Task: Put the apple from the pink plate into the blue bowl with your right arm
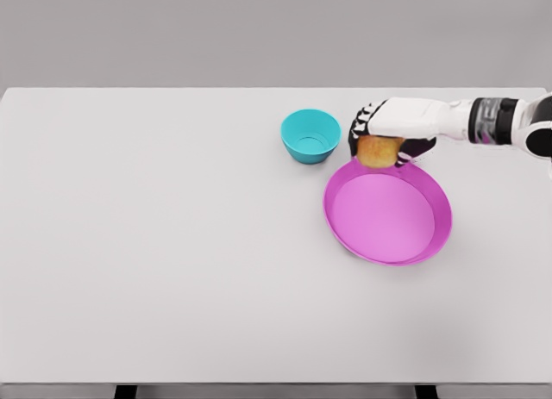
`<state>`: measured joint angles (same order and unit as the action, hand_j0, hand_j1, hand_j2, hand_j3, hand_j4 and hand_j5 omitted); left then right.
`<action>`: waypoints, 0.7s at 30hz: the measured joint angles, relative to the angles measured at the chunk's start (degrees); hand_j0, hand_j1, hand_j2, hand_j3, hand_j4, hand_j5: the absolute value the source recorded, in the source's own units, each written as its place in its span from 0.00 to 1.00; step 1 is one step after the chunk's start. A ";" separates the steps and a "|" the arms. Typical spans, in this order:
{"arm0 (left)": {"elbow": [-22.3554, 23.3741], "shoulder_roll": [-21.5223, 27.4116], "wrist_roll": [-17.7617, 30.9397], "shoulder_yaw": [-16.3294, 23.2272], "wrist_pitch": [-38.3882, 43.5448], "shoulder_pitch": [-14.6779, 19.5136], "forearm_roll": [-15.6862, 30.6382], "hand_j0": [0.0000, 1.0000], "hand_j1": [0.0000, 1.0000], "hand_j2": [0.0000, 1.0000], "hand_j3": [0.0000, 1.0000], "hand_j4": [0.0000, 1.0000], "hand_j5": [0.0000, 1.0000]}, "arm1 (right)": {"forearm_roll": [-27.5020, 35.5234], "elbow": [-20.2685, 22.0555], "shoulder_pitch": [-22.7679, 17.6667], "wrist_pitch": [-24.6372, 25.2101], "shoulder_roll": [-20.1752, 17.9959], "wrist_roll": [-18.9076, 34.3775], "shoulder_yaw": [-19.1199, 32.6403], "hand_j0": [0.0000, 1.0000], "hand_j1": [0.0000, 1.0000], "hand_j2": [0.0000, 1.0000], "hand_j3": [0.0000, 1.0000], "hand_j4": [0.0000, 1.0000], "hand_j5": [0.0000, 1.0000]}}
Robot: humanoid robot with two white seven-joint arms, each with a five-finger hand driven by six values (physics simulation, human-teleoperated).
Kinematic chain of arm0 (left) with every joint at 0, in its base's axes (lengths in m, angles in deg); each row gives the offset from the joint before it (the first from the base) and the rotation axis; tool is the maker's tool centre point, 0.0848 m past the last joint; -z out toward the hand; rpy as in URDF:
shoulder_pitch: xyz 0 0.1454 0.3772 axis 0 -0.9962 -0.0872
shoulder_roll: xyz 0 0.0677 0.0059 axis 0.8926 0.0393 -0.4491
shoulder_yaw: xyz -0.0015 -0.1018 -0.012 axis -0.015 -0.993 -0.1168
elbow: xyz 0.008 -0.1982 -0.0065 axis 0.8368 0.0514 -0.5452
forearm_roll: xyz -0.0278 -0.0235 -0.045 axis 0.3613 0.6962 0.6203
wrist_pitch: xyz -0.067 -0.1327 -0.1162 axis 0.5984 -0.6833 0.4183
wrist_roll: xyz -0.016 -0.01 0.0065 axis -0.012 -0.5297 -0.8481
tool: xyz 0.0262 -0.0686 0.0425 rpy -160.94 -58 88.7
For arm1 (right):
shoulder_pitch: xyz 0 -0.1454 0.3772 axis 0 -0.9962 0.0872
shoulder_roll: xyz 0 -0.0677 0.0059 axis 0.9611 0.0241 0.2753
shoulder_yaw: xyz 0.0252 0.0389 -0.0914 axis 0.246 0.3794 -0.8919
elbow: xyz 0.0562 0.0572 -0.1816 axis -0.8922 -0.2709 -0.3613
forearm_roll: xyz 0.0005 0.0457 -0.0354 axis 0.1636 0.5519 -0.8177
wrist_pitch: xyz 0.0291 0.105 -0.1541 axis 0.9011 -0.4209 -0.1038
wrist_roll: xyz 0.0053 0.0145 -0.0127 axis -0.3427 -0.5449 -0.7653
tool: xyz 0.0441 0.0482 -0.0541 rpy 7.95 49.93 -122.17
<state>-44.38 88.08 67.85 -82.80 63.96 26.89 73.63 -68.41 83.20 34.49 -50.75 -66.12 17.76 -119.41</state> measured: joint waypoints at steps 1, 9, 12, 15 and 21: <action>0.00 0.00 0.00 0.00 0.00 0.00 0.00 1.00 1.00 1.00 1.00 1.00 1.00 | -0.29 -1.04 0.79 -0.01 0.68 -0.01 0.00 0.47 0.47 0.47 0.47 0.47 0.47; 0.00 0.00 0.00 0.00 0.00 0.00 0.00 1.00 1.00 1.00 1.00 1.00 1.00 | -2.64 -8.16 5.62 -0.01 6.15 -0.02 -0.10 0.48 0.48 0.48 0.48 0.48 0.48; 0.00 0.00 0.00 0.00 0.00 0.00 0.00 1.00 1.00 1.00 1.00 1.00 1.00 | -3.76 -11.19 7.12 -0.02 8.44 -0.02 -0.24 0.48 0.48 0.48 0.48 0.48 0.48; 0.00 0.00 0.00 0.00 0.00 0.00 0.00 1.00 1.00 1.00 1.00 1.00 1.00 | -4.74 -14.11 8.00 -0.04 11.03 0.02 -0.38 0.48 0.48 0.48 0.48 0.48 0.48; 0.00 0.00 0.00 0.00 0.00 0.00 0.00 1.00 1.00 1.00 1.00 1.00 1.00 | -6.99 -18.07 9.49 -0.04 15.90 0.02 -0.51 0.48 0.48 0.48 0.48 0.48 0.48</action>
<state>-44.38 88.09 67.85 -82.81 63.96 26.89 73.63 -75.40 65.13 43.99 -50.79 -50.23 17.78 -119.92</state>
